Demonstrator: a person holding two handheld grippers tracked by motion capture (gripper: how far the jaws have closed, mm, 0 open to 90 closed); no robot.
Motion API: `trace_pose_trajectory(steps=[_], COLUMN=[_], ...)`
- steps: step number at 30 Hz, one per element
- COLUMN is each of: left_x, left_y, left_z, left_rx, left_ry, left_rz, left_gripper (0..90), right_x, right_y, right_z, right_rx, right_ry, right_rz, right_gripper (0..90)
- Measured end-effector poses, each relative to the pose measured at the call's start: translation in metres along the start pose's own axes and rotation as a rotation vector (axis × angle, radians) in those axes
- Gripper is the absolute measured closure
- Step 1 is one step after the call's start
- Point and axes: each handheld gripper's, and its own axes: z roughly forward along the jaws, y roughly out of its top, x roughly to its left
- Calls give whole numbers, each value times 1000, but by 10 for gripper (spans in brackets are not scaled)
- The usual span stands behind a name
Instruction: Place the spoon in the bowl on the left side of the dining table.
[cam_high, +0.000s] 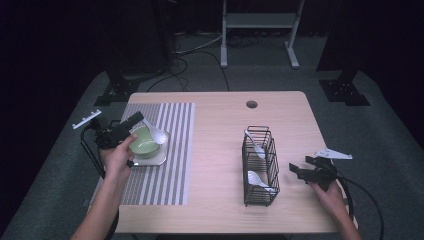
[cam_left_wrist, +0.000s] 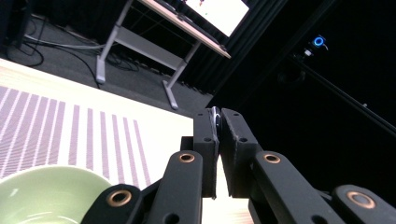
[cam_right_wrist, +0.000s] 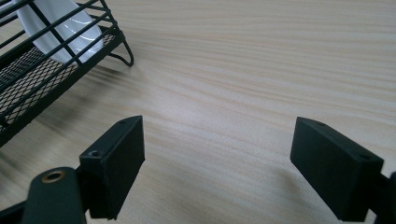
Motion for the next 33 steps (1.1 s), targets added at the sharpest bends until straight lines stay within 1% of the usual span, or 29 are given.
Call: trace_pose_trajectory(steps=[5,6,11,13,18,21,33], left_x=[7,11,16,20,25,30,39], left_y=[2,3,5,6,6,6,9], left_z=[-5,-7,-11,-13,-14,-17,-21], left_rx=[-7,-12,-24,-27,-34,-44,-58], left_ry=[18,25,41,56,74,95,124], left_rz=[-7,-13,-20,-21,-29,-35,-47], left_gripper=[849,849,849,849,849,849,849], right_x=[0,0,0,1,1,1,1], right_y=[0,0,0,0,0,0,0], right_z=[0,0,0,1,0,1,1], right_rx=[3,4,5,8,8,8,11], right_ry=[-2,-2,-4,-5,-6,-6,-8], right_rz=[0,-1,0,-2,-3,-2,-5], right_gripper=[165,165,165,165,165,165,165])
